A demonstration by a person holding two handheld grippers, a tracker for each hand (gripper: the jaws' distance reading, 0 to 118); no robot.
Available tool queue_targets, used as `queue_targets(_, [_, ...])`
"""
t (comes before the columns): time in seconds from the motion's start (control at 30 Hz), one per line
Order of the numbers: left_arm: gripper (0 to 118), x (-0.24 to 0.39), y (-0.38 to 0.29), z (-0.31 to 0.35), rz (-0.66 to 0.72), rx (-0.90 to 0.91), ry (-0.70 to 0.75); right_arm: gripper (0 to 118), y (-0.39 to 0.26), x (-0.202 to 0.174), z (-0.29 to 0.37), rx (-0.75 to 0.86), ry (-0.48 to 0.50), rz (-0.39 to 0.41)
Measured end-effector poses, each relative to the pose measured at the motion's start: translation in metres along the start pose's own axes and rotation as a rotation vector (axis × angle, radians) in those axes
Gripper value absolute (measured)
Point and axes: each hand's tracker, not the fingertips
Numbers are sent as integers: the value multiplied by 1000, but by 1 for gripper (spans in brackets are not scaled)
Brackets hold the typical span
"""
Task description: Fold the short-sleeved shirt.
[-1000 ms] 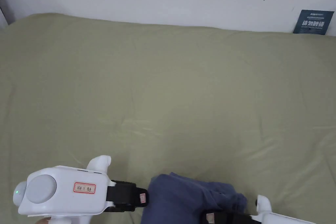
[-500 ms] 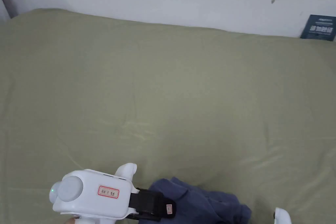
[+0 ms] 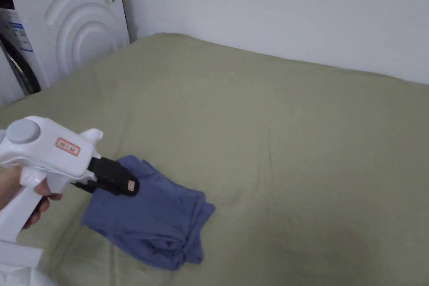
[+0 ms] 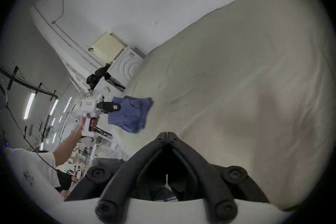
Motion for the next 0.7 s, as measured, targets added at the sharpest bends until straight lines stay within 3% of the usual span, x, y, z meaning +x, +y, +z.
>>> queue_targets(0.13, [38,-24,29,-4,-4,-12,4,0,2,5,-8,-8,-41,-17])
queue_targets(0.17, [44,-23,32,-6,-7,-19,16,0,3,8,-9,-10,-52,-13])
queue_targets(0.2, [58,-22,35,-8,-6,-27,22,0,5,9,-10,-13,-53,-13])
queue_targets(0.23, [81,-21,38,-9,-8,-39,29,0,6,9,-11,-17,-58,-15])
queue_targets(0.27, [95,-21,39,-9,-7,-19,50,0,7,9,-11,-18,-63,-14])
queue_targets(0.3, [102,-18,41,-7,-31,-7,94,0,8,7,-10,-19,-60,-9])
queue_targets(0.6, [100,37,14,45,-96,159,199,0,23,-4,21,45,-56,64])
queue_targets(0.67, [84,67,-2,55,-139,251,180,0,32,-12,35,88,-88,116])
queue_targets(0.7, [63,88,-11,56,-144,273,161,0,37,-19,44,117,-132,155])
